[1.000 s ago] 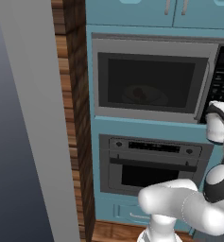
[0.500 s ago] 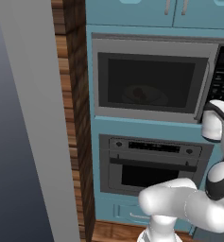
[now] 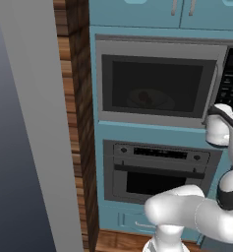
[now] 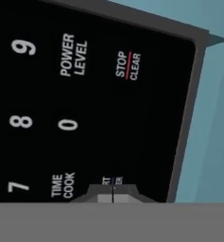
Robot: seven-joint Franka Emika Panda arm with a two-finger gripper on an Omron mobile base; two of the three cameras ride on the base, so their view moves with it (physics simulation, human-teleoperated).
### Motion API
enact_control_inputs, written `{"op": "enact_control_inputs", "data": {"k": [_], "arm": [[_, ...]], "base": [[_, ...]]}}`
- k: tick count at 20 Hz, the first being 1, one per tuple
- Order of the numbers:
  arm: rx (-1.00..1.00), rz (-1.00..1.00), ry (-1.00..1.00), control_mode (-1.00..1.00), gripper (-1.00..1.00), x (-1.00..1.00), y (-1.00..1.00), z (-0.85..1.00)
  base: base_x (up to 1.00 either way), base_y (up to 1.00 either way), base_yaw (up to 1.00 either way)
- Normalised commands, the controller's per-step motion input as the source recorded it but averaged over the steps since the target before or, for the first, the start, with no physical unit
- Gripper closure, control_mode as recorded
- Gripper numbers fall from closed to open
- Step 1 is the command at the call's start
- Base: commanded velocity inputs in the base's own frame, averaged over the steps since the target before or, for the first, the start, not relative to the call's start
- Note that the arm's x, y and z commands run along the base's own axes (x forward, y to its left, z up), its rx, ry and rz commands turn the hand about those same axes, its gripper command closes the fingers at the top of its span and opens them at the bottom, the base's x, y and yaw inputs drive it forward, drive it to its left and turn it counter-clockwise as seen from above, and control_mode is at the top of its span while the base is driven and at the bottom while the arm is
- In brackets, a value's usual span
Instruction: Place the bowl containing the chicken drumstick and tomato in the microwave. Close the microwave door and press the start button to microwave the meal.
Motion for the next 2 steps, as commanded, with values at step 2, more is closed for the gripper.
{"op": "enact_control_inputs", "data": {"k": [2], "arm": [[0.11,-0.04,0.0,-1.0,1.0,0.27,-0.69,0.0]], "base": [[0.0,0.0,0.0]]}}
